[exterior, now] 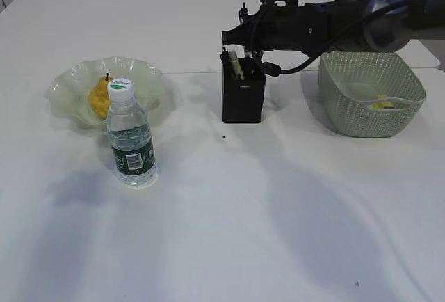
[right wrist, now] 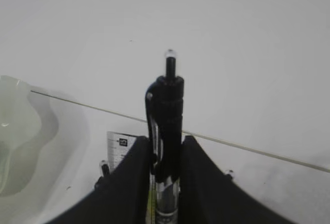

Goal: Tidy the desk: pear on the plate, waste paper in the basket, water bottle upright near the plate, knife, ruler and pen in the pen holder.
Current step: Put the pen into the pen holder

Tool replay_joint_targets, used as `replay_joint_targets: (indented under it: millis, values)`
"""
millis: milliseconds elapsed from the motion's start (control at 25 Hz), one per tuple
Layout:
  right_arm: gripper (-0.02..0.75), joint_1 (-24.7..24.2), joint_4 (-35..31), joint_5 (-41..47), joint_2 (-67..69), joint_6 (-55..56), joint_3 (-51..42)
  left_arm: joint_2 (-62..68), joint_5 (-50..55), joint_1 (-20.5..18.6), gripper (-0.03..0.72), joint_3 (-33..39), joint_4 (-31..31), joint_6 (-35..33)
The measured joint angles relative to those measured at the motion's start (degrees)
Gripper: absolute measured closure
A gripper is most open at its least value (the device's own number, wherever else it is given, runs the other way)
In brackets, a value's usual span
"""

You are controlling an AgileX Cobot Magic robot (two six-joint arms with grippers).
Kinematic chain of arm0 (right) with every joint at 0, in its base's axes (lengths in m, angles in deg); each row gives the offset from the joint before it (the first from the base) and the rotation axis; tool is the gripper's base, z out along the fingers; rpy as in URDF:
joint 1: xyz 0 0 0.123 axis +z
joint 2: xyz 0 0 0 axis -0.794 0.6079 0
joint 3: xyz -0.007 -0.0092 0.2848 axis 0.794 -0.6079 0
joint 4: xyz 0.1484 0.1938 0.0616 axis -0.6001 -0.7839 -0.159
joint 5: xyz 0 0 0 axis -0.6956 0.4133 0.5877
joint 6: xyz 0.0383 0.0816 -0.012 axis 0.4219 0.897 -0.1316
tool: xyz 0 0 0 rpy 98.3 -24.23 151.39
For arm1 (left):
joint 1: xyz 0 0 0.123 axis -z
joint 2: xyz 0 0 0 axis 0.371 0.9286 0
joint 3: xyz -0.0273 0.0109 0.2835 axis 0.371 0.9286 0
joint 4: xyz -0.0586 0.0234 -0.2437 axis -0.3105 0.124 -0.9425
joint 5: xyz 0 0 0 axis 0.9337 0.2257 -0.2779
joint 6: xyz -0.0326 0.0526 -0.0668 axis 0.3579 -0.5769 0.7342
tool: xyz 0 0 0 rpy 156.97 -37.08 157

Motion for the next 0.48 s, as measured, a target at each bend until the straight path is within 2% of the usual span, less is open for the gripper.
replay_joint_targets:
  millis: [320, 480]
  values:
    - [0.482, 0.0, 0.0, 2.63, 0.33, 0.0, 0.0, 0.03, -0.27, 0.0, 0.178, 0.0, 0.0, 0.0]
    - [0.465, 0.0, 0.0, 3.27, -0.03, 0.22, 0.0, 0.03, -0.4, 0.0, 0.178, 0.0, 0.0, 0.0]
